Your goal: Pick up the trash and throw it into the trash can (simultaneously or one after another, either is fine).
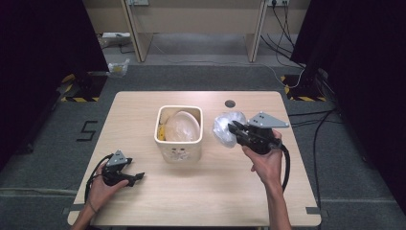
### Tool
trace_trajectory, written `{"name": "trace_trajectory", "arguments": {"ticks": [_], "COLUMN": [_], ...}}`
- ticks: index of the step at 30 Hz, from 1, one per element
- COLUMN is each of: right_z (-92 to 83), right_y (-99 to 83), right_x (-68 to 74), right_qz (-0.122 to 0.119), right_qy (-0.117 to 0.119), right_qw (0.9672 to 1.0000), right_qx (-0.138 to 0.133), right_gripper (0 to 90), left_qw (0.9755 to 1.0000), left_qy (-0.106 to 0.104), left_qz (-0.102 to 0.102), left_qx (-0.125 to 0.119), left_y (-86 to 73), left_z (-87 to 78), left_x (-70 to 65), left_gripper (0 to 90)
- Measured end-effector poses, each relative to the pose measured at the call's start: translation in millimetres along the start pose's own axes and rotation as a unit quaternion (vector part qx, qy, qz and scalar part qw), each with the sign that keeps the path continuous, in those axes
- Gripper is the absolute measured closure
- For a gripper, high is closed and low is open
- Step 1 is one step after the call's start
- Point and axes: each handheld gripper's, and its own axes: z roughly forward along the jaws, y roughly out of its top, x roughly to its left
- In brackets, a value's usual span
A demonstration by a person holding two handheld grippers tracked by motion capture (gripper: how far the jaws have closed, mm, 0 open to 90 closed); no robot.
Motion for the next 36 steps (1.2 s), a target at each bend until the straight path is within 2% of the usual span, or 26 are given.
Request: {"name": "trace_trajectory", "arguments": {"ticks": [11, 19, 27, 36], "right_z": [34.3, 68.5, 108.0, 144.7], "right_y": [38.6, 53.6, 56.1, 41.6], "right_x": [27.3, 48.0, 65.6, 68.3], "right_qz": [-0.031, -0.038, -0.038, -0.027], "right_qy": [0.039, 0.075, 0.11, 0.124], "right_qw": [0.9987, 0.9965, 0.9929, 0.9893], "right_qx": [-0.01, -0.001, 0.023, 0.071], "right_gripper": [79.3, 79.2, 79.2, 79.0], "left_qw": [1.0, 1.0, 1.0, 1.0], "left_qy": [0.0, 0.0, 0.001, 0.0], "left_qz": [0.0, 0.001, 0.001, 0.001], "left_qx": [0.0, 0.001, 0.0, 0.001], "left_y": [0.0, 0.0, -0.1, 0.0], "left_z": [-0.1, -0.2, 0.0, -0.2], "left_x": [0.0, 0.1, 0.0, 0.1], "left_gripper": [14.7, 14.7, 14.7, 14.7]}}
